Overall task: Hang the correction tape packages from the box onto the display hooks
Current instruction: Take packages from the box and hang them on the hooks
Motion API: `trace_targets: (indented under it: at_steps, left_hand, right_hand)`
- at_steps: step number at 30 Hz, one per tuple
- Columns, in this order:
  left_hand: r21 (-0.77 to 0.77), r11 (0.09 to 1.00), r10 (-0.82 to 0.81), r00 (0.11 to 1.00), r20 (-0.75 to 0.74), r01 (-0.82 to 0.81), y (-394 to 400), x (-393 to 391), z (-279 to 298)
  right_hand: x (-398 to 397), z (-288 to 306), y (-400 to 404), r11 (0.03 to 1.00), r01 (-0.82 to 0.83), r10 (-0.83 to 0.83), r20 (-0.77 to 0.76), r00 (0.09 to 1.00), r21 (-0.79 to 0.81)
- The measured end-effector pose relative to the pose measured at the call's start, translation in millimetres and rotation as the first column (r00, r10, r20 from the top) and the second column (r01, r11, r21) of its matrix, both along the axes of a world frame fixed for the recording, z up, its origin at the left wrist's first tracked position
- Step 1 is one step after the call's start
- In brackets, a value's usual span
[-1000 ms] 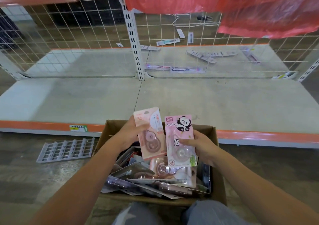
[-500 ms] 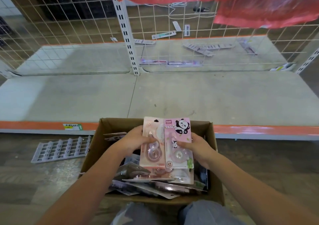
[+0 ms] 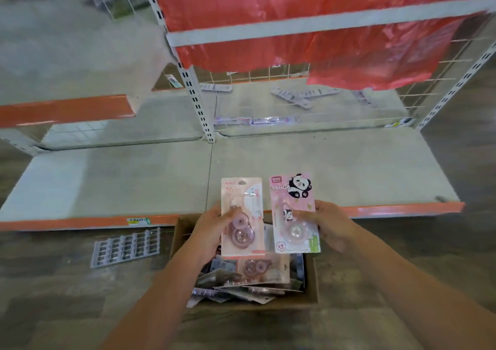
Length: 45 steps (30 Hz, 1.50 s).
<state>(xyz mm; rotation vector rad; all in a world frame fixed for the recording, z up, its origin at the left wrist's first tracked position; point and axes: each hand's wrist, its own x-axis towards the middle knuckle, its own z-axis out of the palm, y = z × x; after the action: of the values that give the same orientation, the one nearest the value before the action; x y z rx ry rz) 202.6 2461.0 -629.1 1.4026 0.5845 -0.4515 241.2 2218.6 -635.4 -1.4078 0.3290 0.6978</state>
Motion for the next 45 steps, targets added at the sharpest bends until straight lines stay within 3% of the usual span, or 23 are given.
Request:
trace_targets:
  at_steps: [10, 21, 32, 45]
  left_hand:
    - [0.053, 0.997, -0.054, 0.998, 0.011, 0.054, -67, -24, 193]
    - [0.049, 0.984, -0.174, 0.975, 0.140, 0.168, -132, -43, 331]
    - [0.069, 0.966, -0.257, 0.932, 0.254, 0.248, -202, -5, 386]
    - [0.011, 0.980, -0.195, 0.957, 0.213, 0.197, -317, 109, 358]
  right_hand:
    - [-46, 201, -74, 0.994, 0.085, -0.085, -0.003, 0.996, 0.062]
    - [-88, 340, -138, 0.957, 0.290, -0.291, 0.152, 0.945, 0.023]
    - [-54, 391, -212, 0.938, 0.346, -0.341, 0.245, 0.908, 0.024]
    - [95, 381, -311, 0.940, 0.340, -0.331, 0.324, 0.886, 0.029]
